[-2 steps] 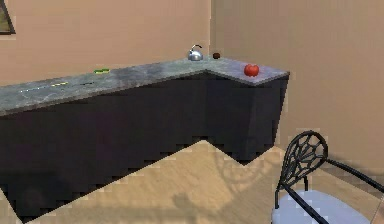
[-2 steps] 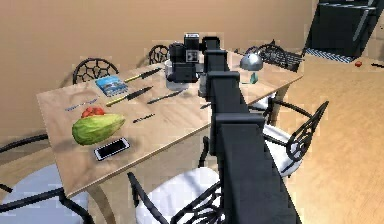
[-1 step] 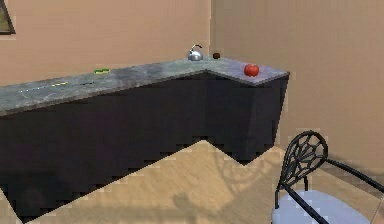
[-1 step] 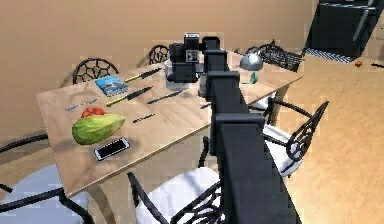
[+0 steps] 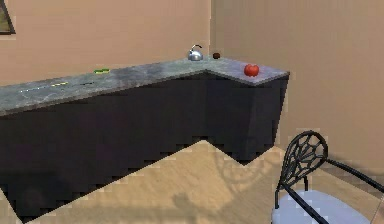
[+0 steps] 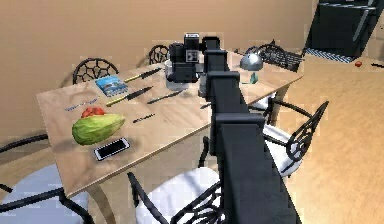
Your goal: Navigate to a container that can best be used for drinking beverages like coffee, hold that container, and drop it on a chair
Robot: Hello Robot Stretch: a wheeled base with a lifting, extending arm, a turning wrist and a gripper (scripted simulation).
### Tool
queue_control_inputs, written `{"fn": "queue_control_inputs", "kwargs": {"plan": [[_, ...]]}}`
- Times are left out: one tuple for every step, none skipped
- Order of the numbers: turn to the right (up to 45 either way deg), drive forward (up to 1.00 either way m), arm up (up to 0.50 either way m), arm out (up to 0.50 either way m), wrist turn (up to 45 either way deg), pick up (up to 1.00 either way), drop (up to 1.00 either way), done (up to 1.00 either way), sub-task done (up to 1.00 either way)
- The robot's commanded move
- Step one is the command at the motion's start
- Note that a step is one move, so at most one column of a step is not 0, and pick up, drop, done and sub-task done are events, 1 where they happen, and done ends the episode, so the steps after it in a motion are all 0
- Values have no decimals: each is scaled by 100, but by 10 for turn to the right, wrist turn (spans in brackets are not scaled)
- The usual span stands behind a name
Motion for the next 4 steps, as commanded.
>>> {"fn": "queue_control_inputs", "kwargs": {"plan": [[0, 0, 0, 0, 0, 0, 100, 0, 0], [0, 0, 0, -10, 0, 0, 0, 0, 0], [0, 0, 0, 0, -450, 0, 0, 0, 0], [0, 0, 0, 0, -450, 0, 0, 0, 0]]}}
